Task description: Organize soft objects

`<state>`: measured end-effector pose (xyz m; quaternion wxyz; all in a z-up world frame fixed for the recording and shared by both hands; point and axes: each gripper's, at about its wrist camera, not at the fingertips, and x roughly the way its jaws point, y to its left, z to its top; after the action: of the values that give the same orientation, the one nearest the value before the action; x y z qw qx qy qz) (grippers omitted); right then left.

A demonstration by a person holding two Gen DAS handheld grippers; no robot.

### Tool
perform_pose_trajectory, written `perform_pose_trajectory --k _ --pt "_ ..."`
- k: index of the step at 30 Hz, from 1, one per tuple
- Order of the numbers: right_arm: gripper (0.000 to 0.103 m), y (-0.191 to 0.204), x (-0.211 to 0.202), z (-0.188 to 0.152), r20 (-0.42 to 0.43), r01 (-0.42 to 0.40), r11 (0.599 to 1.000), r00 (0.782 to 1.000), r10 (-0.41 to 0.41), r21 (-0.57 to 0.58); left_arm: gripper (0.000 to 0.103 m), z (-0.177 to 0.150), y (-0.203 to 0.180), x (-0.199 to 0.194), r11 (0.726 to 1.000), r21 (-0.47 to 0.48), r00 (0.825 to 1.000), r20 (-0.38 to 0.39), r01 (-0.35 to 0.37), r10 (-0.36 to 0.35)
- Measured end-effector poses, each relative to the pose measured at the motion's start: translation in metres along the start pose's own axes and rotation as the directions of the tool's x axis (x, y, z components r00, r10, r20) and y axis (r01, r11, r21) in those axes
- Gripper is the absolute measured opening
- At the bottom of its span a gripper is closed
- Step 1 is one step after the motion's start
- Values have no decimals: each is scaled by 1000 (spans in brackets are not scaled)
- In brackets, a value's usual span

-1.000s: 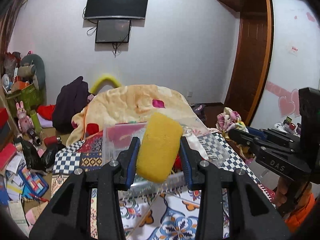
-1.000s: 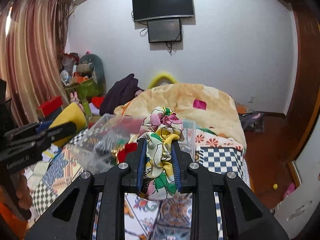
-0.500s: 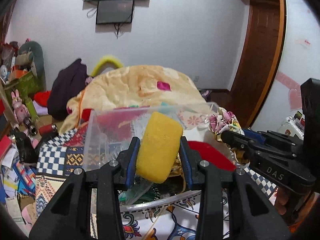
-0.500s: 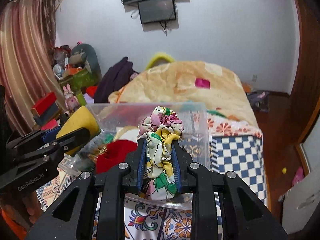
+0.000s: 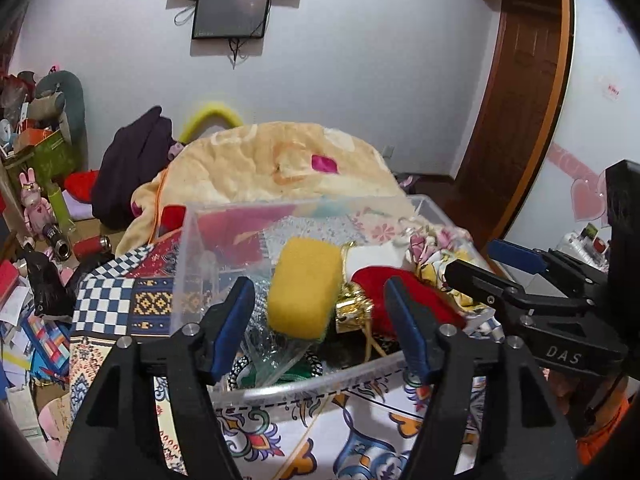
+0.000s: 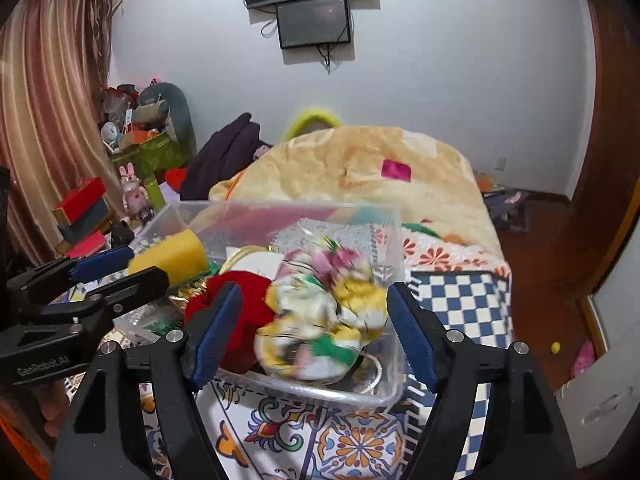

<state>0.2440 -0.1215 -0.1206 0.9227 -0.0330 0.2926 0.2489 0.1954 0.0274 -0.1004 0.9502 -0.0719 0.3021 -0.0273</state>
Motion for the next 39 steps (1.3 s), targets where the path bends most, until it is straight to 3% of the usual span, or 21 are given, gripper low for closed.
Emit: perform_pose_trajectory --k 5,10,19,26,30,39 --pt "74 -2 -31 11 76 -8 1000 997 8 -3 69 11 -5 -43 1000 13 995 98 8 -9" --pt "74 4 -74 22 180 -25 999 983 28 -20 70 22 -13 -94 1000 26 978 210 7 -13" --pt "81 20 -148 31 361 -53 997 930 71 -61 83 30 -31 -169 998 65 930 368 -24 -1" --pt "90 24 -174 25 416 -65 995 905 88 -69 101 26 -41 -204 997 81 910 415 -12 -23" --pt "103 24 -179 16 428 -67 996 900 86 -59 103 21 -47 -213 995 95 903 429 -35 -9" --pt "103 27 -178 8 422 -66 996 902 88 -66 103 12 -52 -218 994 100 901 433 -43 -4"
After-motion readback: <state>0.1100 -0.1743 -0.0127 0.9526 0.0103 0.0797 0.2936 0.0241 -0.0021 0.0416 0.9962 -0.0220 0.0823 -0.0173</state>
